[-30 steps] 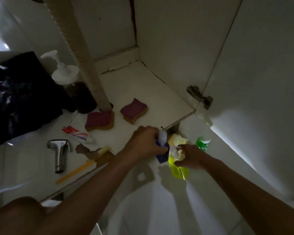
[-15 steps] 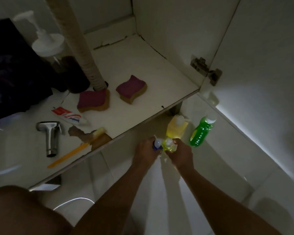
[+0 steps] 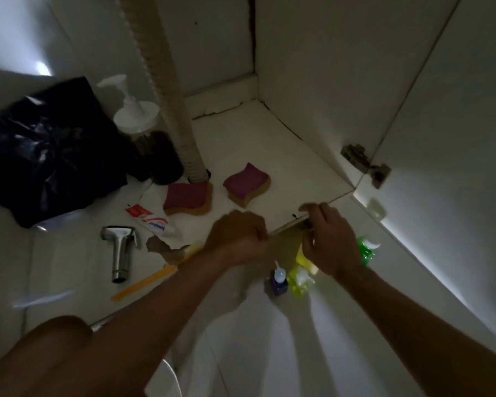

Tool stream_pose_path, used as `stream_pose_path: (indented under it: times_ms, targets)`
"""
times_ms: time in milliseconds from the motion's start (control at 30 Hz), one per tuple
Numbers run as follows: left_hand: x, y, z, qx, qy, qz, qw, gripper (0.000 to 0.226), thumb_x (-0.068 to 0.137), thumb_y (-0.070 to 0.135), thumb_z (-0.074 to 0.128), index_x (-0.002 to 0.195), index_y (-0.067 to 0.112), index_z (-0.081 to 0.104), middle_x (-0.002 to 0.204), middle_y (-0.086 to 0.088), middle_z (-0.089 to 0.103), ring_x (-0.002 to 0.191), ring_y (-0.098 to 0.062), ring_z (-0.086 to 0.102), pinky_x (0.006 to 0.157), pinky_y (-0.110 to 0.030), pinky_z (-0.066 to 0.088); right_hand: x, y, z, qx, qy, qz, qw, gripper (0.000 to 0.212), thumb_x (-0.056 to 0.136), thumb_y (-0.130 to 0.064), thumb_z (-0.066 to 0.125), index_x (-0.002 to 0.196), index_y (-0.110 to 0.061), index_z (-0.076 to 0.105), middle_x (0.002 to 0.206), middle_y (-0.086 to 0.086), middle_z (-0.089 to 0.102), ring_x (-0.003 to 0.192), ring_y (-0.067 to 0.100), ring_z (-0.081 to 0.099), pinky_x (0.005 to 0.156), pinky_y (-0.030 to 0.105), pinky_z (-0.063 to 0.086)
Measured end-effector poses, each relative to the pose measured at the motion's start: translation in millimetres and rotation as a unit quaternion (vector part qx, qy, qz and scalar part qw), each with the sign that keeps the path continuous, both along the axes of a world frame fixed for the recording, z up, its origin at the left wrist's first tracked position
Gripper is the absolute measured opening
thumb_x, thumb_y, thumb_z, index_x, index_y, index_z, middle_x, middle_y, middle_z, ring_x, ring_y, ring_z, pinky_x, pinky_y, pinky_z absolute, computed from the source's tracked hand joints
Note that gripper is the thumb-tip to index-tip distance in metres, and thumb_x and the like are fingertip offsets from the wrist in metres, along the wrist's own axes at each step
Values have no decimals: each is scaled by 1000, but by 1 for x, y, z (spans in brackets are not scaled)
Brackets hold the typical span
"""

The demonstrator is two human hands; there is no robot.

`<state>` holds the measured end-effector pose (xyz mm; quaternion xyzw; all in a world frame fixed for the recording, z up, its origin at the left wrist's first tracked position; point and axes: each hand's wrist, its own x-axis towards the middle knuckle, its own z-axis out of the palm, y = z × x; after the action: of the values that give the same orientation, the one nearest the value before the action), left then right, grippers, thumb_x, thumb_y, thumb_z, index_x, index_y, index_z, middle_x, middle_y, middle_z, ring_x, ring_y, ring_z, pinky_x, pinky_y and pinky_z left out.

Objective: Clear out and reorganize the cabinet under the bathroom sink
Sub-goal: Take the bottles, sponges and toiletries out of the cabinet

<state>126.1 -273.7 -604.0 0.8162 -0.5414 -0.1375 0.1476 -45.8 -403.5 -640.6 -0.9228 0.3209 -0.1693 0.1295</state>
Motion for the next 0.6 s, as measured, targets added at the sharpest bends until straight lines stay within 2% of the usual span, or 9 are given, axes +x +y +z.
stream_pose_path:
  times_ms: [67,100,200,267,367,400,467,533,600]
  targets:
    - [32,-2,20,-133,-33,17,990,33,78,56,56,69,24,59,75,5,69,68,-12,62,66,-30,54,30,-15,23,-4,11,38,999,59,78,-17,57,136,-18,48,124,11,54,102,29,54,73,41,53]
    - [52,-2,31,-144,-56,33,987,37,80,56,57,79,19,64,79,2,69,70,-16,63,66,-33,55,48,-20,34,1,30,56,998,62,82,-17,55,143,-20,43,135,10,49,112,31,50,81,43,52]
    - [107,1,33,-4,-95,91,991,42,87,46,60,119,19,60,110,-3,64,97,-25,63,83,-39,55,93,-27,55,41,158,94,982,74,91,-21,54,156,-25,19,160,1,18,139,31,26,106,45,37]
    - [130,8,26,53,-119,86,988,49,89,54,55,125,22,58,120,-3,62,106,-27,61,92,-39,51,115,-23,61,27,205,123,970,81,92,-22,56,158,-27,10,165,-1,7,147,32,15,114,49,26]
    - [144,12,15,111,-95,67,987,63,87,68,50,137,29,49,133,-1,57,119,-26,55,101,-36,44,135,-18,65,32,255,142,956,77,97,-34,49,159,-31,2,167,-2,-6,152,33,-1,120,57,6]
    - [148,12,12,123,-91,65,986,66,88,68,49,141,30,44,136,-2,54,123,-26,53,103,-37,42,140,-18,65,28,271,143,952,76,98,-38,45,159,-31,0,167,-2,-6,152,34,-2,120,60,1]
    - [150,14,5,131,-114,58,983,74,85,73,46,147,33,35,142,-3,50,127,-29,49,106,-42,40,148,-19,59,-10,289,139,947,77,97,-44,44,159,-30,-1,166,3,5,151,36,6,118,63,-1]
    - [152,14,2,126,-146,54,980,81,81,76,48,148,34,31,143,-5,47,129,-32,46,108,-46,38,156,-21,52,-58,310,116,942,83,92,-47,51,159,-27,5,162,8,15,147,36,15,118,64,2]
    - [155,13,2,136,-159,58,976,85,78,73,56,148,31,33,141,-6,47,128,-33,45,109,-47,38,161,-23,52,-80,338,92,933,83,88,-52,55,156,-23,17,159,11,19,145,36,18,118,62,8]
